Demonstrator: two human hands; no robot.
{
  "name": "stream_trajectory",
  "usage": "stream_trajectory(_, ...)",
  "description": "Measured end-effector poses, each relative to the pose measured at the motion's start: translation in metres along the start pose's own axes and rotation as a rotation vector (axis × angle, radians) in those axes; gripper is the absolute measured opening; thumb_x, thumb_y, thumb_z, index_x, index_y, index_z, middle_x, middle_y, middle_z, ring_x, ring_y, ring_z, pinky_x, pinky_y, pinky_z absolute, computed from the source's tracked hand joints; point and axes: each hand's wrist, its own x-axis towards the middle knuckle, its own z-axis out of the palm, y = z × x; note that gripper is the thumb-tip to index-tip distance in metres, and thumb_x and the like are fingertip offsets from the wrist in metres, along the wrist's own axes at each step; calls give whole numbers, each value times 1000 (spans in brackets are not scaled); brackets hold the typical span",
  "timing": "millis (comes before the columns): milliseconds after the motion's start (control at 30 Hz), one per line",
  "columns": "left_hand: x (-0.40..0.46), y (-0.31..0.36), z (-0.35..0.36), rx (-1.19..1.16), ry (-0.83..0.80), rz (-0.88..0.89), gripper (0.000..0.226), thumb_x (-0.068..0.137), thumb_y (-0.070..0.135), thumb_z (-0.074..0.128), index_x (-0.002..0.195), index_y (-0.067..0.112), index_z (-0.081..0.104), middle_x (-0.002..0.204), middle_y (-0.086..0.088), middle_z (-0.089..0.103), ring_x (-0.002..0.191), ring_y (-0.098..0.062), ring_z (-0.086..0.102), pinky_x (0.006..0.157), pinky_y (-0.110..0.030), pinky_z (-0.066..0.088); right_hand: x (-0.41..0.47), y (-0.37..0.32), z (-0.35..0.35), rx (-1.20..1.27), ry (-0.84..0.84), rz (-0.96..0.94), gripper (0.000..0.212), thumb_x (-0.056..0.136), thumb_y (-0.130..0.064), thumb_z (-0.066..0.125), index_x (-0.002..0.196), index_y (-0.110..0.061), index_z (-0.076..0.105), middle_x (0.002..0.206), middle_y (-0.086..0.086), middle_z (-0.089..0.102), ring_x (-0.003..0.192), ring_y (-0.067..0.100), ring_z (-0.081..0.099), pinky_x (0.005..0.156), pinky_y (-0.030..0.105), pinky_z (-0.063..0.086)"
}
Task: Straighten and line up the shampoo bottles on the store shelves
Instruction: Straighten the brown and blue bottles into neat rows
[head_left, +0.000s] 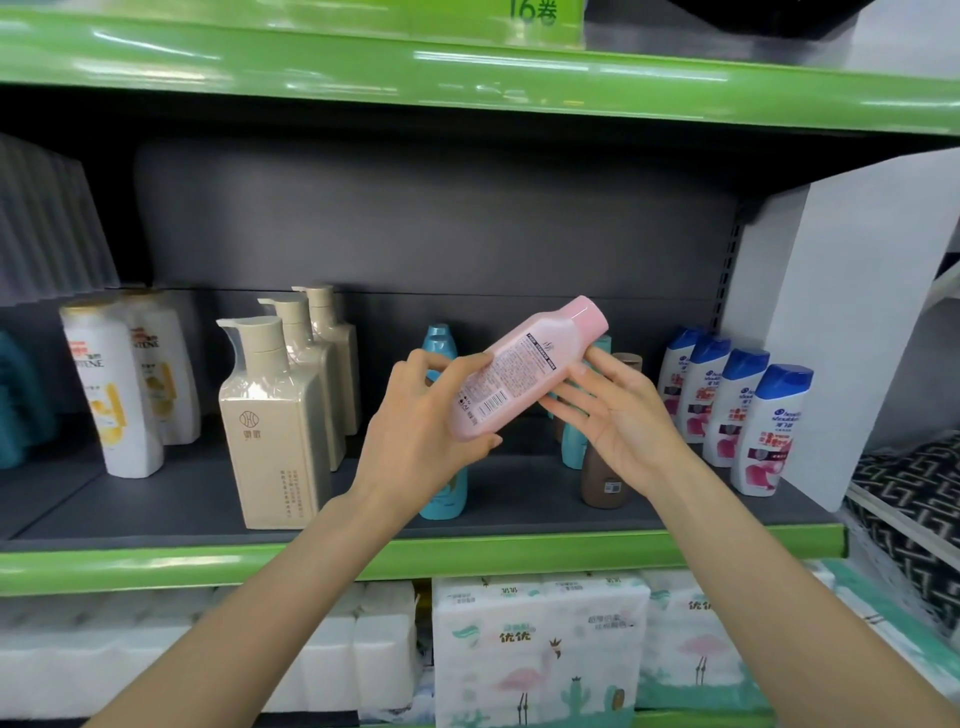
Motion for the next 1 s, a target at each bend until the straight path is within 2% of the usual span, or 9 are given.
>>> stream_trajectory(100,2,0,-3,-119,-16,-36,74,66,34,79,131,37,45,109,10,44,99,-4,41,80,-12,33,1,-1,1,11,6,0,38,96,-14,49,133,-11,51,117,7,66,105,21,66,87,35,56)
stream_trajectory(200,6,4,-10,-370,-83,-131,66,64,35,79,124,41,51,104,17,51,92,7,48,75,-3,36,3,-2,5,38,-19,10,41,96,-24,47,136,-15,49,123,8,63,112,21,63,90,37,54)
stream_trajectory(267,9,8,-15,-513,-172,-209,60,64,38,76,119,43,54,103,15,59,88,7,53,72,-5,41,4,0,9,73,-53,19,47,91,-30,49,137,-20,48,127,5,62,115,20,61,90,39,54)
stream_trajectory(400,8,14,-19,-796,-328,-362,43,83,15,66,121,33,59,102,0,65,87,-6,61,66,-18,51,8,1,16,90,-81,43,48,87,-36,51,132,-19,50,126,7,62,113,22,62,91,40,53)
stream_trajectory(533,6,16,-21,-929,-455,-411,39,87,15,60,124,27,57,108,-1,67,89,-9,67,66,-24,55,12,-4,19,18,-24,59,26,87,-32,53,106,-15,63,100,6,67,90,18,68,75,33,58)
stream_trajectory(733,8,14,-17,-891,-502,-398,39,86,10,63,123,23,57,96,-2,72,88,-11,69,71,-23,56,19,-8,21,-233,16,42,15,88,-24,59,98,-13,63,87,1,66,80,15,67,70,33,57)
stream_trajectory(800,9,8,-15,-708,-343,-313,35,85,11,65,118,20,61,88,3,72,82,-5,68,71,-18,52,23,-9,22,-311,68,8,18,88,-21,61,102,-11,62,91,3,67,83,16,68,69,34,58)
stream_trajectory(900,15,-11,-15,-244,14,-136,27,83,16,66,110,21,65,96,10,65,87,-2,60,79,-13,46,31,-9,25,-427,134,-66,26,85,-16,66,110,-9,61,99,5,68,89,17,68,72,35,58)
stream_trajectory(1000,25,-29,-16,-59,33,-98,39,84,21,66,122,23,59,113,7,57,104,-7,52,91,-24,45,42,-4,26,-599,155,-132,27,80,-13,72,105,-12,62,93,-1,68,87,14,67,70,31,56)
